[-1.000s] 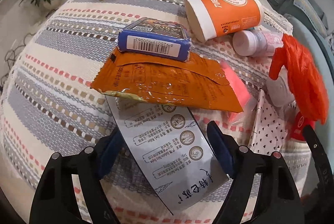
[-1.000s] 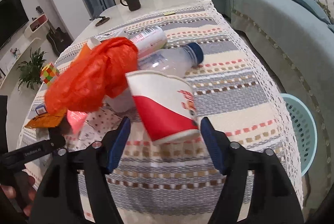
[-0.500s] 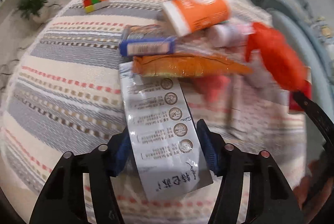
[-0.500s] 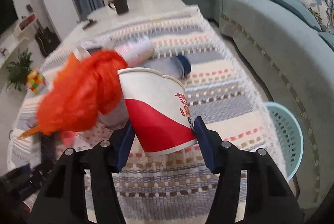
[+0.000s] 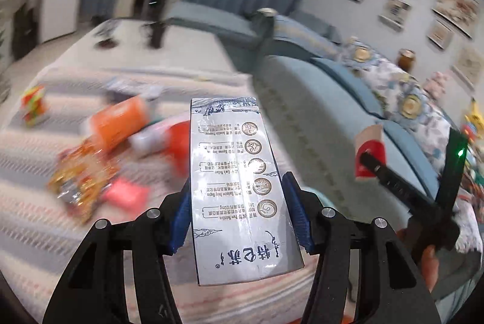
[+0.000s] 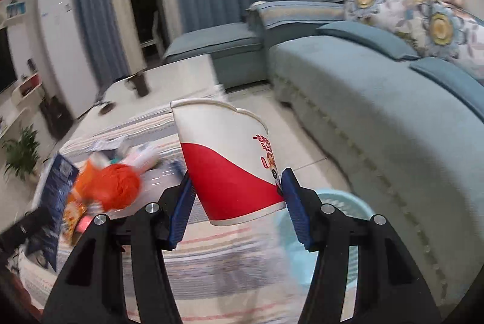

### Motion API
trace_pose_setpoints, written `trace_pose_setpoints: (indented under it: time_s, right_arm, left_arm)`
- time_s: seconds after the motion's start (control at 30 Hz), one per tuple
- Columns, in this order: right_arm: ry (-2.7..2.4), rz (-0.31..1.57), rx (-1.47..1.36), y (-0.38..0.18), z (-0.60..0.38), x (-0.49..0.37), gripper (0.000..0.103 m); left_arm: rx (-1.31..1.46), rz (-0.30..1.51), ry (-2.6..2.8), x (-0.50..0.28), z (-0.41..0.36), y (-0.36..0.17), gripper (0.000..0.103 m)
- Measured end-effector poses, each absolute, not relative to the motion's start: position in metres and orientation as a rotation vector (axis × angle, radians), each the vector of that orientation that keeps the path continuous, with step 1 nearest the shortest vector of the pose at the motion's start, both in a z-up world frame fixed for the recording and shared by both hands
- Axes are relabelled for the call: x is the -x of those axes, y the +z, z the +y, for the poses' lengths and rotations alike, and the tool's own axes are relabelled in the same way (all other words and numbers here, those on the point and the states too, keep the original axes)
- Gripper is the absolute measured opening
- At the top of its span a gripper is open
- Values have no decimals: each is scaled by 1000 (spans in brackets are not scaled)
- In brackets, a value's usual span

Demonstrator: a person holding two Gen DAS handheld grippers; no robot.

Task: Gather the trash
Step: 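Carry both items to the blue basket and open both tools to drop them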

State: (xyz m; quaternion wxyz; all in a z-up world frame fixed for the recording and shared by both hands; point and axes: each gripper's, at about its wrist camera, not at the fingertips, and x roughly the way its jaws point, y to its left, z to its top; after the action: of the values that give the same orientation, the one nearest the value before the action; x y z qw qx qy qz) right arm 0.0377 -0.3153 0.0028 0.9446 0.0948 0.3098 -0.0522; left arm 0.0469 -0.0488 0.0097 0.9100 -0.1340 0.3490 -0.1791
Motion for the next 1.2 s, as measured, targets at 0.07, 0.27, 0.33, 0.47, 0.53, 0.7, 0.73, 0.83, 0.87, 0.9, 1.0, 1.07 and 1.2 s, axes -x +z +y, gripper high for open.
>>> trace_pose_setpoints:
  time_s: [0.07,0.27,0.33,0.47,0.53,0.7,0.73,0.83,0.87,0.9,1.0,1.07,1.2]
  right_arm:
    - [-158,640,-201,-4,-342,-37,53]
    - [-268,749,-284,-61,-411,-42,53]
    - [-288,800,-324,-86,-427,-45,53]
    - [-316,909,-396,-133,-448,-50,54]
    - [-333,957,-425,-153,-456,-50,54]
    - [-339,1025,-469,-182,-465,-53,55]
    - [-342,1039,-474,-186,-464,-55,57]
    - [-337,1049,-488,-187,-465,-56,59]
    - [-339,1046,-486,-187,-465,-54,60]
    - [-335,1042,-490,-187,-466,-52,61]
    - [-341,1036,-496,-181,-463,-49,63]
    - [-335,1029,-497,-175,-461,-46,63]
    - [-283,984,-475,-147,-441,-40,63]
  left_arm:
    - [254,707,-429,-57,-83,11,54]
    - [212,771,-582,-87,-176,-16,54]
    - [195,809,-633,-96,-200,-33,54]
    - [150,898,-713,-112,-245,-69,55]
    - [131,927,-723,-119,-257,-84,55]
    - [104,985,-768,-130,-274,-108,58]
    - [107,995,-776,-131,-274,-111,61]
    - [110,993,-777,-131,-267,-111,69]
    - [116,987,-782,-129,-262,-109,70]
    - [124,983,-786,-128,-258,-107,71]
    - [131,961,-777,-122,-241,-97,73]
    - [139,948,-772,-117,-230,-88,73]
    - [149,896,-746,-101,-203,-63,73]
